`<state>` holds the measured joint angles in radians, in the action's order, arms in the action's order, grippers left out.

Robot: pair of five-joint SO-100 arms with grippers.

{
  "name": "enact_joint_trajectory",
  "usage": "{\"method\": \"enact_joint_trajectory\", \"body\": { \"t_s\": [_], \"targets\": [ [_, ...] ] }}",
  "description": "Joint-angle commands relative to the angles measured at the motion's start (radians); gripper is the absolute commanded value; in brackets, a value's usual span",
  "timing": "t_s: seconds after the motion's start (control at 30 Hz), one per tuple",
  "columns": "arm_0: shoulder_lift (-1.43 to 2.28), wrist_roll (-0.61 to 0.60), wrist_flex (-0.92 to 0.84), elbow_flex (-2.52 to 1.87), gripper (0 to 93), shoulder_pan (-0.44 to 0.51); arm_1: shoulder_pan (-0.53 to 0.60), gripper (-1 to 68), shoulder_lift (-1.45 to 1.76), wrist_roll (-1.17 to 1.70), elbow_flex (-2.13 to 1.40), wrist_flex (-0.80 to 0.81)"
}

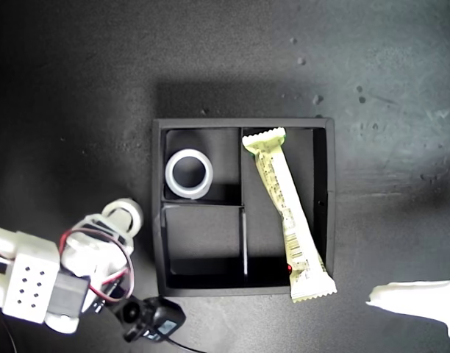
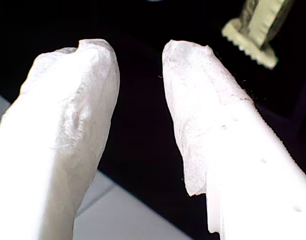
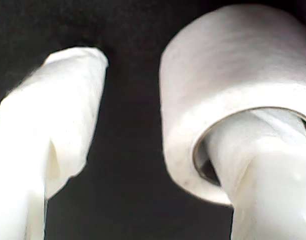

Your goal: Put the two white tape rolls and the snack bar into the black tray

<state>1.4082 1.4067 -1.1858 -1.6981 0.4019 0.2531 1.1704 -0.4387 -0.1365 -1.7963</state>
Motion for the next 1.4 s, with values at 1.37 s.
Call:
{"method": "enact_joint_trajectory", "body": {
  "t_s": [1.37],
  "targets": [
    [-0.667,-0.222,-0.647,1.637,0.0,-0.114,-0.176,-0.6,1.772,-0.994,-2.180,0.660]
  ]
}}
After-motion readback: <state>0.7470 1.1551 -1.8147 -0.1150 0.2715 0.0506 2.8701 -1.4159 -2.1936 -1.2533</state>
